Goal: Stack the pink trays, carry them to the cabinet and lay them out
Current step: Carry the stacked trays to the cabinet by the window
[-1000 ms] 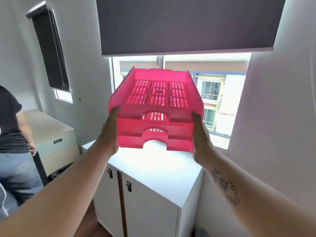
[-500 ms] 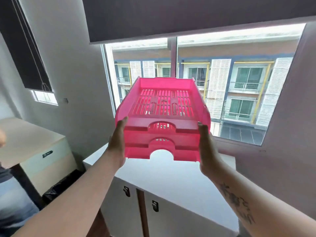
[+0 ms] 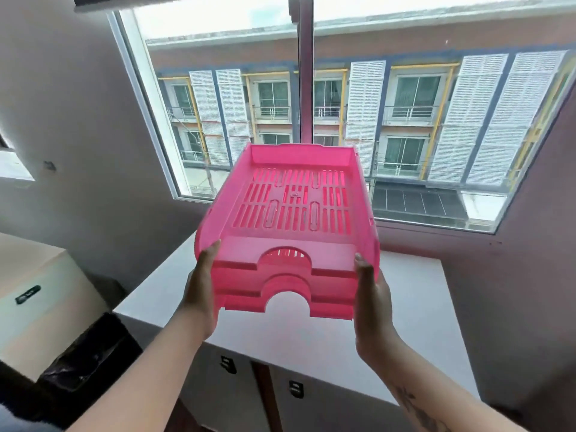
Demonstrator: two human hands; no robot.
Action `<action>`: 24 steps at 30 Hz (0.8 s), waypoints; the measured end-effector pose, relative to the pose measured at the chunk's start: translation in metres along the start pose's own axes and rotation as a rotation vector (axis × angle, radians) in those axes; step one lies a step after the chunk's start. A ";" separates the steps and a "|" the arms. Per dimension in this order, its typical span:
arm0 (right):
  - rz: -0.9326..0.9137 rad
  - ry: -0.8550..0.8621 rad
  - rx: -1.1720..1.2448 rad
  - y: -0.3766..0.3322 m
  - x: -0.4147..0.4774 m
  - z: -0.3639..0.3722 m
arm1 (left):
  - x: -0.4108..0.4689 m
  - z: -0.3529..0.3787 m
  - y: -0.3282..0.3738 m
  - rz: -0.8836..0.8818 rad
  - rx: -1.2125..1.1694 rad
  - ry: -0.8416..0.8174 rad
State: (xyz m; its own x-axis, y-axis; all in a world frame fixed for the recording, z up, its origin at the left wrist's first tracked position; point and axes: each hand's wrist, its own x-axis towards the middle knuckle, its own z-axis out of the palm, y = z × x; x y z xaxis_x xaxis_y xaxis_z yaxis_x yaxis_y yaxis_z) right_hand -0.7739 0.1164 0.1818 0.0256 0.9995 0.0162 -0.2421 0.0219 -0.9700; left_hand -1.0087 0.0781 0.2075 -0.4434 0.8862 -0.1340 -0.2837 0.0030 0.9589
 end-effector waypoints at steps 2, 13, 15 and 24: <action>0.017 0.025 0.001 0.012 -0.003 0.005 | 0.012 -0.008 -0.010 -0.026 0.016 -0.032; 0.071 0.284 -0.054 0.068 -0.020 0.042 | 0.064 -0.054 -0.058 -0.165 0.077 -0.214; 0.083 0.321 -0.063 0.077 -0.021 0.050 | 0.072 -0.060 -0.064 -0.186 0.081 -0.218; 0.171 0.292 -0.164 0.097 -0.029 0.045 | 0.071 -0.077 -0.079 -0.252 0.228 -0.320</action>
State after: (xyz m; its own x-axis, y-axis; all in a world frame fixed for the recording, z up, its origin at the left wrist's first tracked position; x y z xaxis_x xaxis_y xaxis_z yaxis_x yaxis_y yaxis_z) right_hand -0.8421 0.0902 0.0980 0.2794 0.9400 -0.1960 -0.1089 -0.1718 -0.9791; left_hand -1.0829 0.1052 0.1028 -0.0902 0.9431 -0.3200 -0.1385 0.3063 0.9418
